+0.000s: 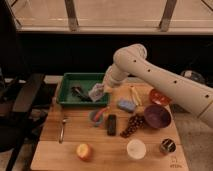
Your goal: Place towel in red bowl
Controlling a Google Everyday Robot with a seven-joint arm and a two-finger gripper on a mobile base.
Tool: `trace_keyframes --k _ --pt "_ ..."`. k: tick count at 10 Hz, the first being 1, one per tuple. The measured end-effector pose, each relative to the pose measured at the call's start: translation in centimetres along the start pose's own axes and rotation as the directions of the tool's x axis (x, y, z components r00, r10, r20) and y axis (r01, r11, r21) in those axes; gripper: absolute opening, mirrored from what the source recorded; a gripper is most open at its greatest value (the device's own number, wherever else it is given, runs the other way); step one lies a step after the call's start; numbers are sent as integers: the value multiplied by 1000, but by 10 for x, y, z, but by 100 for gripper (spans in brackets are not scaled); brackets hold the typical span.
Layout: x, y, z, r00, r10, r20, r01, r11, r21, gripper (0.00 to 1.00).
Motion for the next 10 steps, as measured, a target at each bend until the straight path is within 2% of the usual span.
trace_keyframes --k 1,3,5,7,9,10 --pt "1 0 0 1000 6 -5 -6 1000 2 0" --pt "13 -7 -8 997 63 -44 -62 998 20 0" --pt "48 -12 -25 985 136 -105 -132 990 50 0" --pt "93 -14 -45 965 213 -153 -202 976 83 0" --pt "140 -12 -64 931 308 -194 -291 950 114 0" --pt "166 -8 -73 906 367 -210 -345 929 133 0"
